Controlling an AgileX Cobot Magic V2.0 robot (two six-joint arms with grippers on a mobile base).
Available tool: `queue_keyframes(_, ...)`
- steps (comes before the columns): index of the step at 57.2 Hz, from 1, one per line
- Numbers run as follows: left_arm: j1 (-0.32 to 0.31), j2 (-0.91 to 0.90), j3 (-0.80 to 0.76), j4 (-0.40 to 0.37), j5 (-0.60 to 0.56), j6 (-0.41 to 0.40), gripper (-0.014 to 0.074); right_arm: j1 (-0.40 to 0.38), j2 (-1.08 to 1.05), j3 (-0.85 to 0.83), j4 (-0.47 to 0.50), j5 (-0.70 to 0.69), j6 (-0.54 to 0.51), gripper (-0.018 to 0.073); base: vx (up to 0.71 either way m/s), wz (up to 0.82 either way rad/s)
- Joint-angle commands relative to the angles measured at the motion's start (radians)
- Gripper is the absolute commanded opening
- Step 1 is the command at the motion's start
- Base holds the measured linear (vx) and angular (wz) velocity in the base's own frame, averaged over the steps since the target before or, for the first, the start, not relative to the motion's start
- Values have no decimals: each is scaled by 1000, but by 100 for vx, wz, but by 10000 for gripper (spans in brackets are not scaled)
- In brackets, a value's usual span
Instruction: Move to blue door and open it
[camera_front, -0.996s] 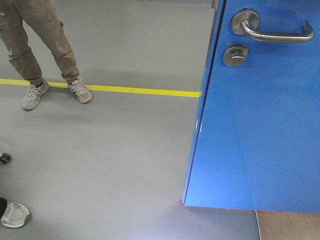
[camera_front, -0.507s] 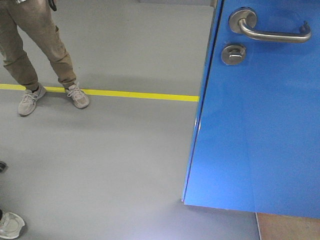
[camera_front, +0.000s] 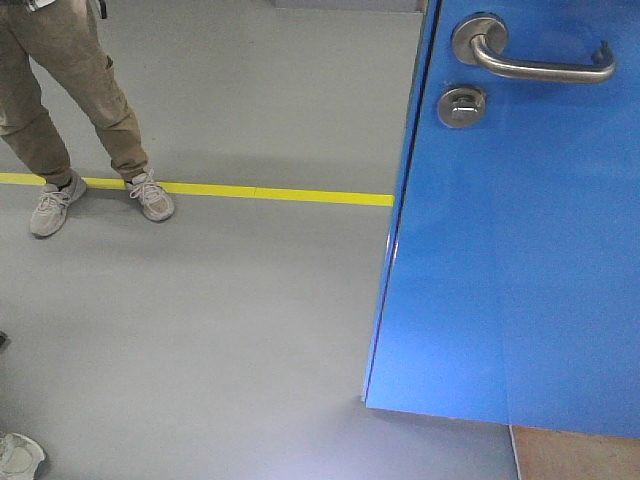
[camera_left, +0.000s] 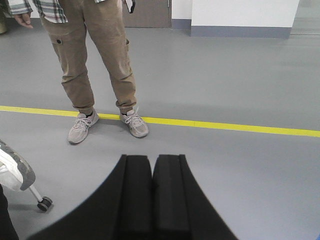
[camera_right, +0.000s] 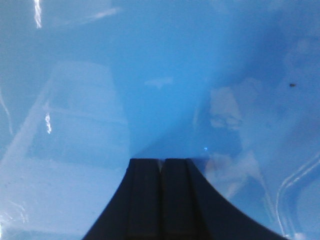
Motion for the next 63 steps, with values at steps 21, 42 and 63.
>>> queue_keyframes(21, -6, -12, -27, -3, -80, -7, 73, -1, -33, -35, 21, -40, -9, 8, 0, 0)
queue_keyframes(42, -6, -12, -27, -3, -80, -7, 73, 0, -88, 27, -402, -74, -38, 8, 0, 0)
queue_keyframes(63, -6, -12, -27, -3, -81, -7, 73, -22, -447, 383, -1247, -67, -37, 8, 0, 0)
